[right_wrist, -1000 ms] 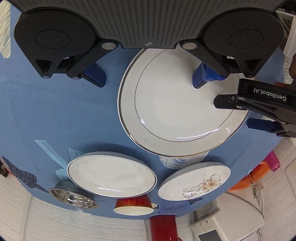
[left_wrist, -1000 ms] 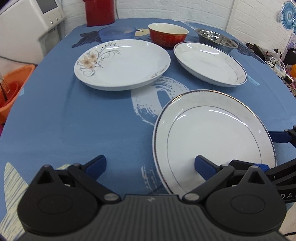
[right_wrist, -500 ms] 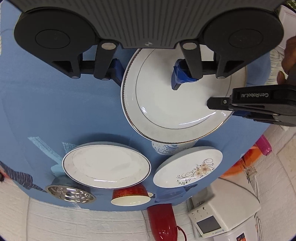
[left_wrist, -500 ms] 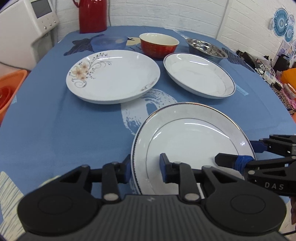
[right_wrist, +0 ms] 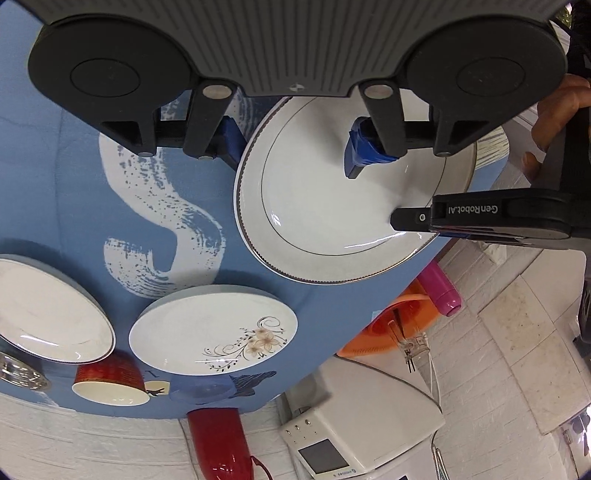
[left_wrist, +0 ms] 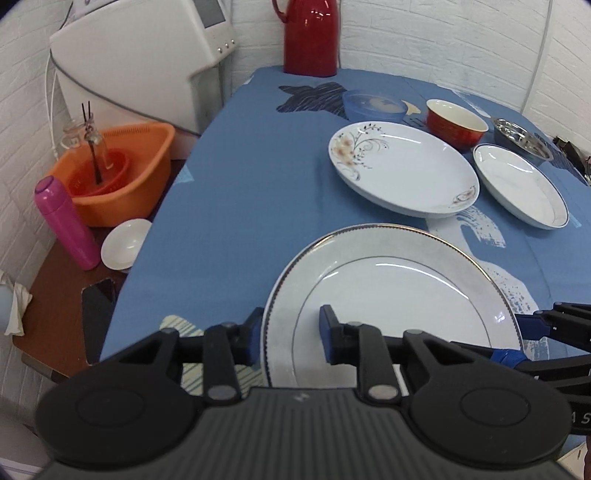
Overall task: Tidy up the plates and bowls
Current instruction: 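Lift the large plate with both grippers, set it down, and open both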
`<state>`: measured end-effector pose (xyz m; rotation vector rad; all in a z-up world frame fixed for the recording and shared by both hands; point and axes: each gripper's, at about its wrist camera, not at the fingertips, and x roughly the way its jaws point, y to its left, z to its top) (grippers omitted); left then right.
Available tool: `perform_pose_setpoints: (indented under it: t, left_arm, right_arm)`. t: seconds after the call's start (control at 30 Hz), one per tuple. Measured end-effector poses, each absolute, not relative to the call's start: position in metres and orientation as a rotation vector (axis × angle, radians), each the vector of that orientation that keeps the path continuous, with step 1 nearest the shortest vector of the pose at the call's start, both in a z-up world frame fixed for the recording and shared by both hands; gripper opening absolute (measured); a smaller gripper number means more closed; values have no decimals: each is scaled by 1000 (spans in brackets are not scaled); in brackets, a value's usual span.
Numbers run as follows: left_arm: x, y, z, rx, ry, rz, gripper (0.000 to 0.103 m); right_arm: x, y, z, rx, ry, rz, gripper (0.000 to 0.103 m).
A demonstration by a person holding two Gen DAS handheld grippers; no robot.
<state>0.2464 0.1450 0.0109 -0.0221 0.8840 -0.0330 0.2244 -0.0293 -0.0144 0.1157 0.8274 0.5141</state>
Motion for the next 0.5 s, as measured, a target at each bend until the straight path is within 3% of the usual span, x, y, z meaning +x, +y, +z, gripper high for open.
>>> perform_pose_setpoints:
  t: [0.3,0.37,0.4,0.5]
  left_arm:
    - [260,137,-8,-61,877,-79,24]
    - [257,139,-9,-55,876,-94,38]
    - [256,141,-9,-60,876,-99,63]
    - [253,155,3,-85,817,-80,63]
  right_arm:
    - [230,-32,-20,30,842,433,46]
    - [227,-29,-20,-22,849,457,46]
    - [229,-32,-18,-29,862,473,44]
    - [236,-57,0,61,809,411,45]
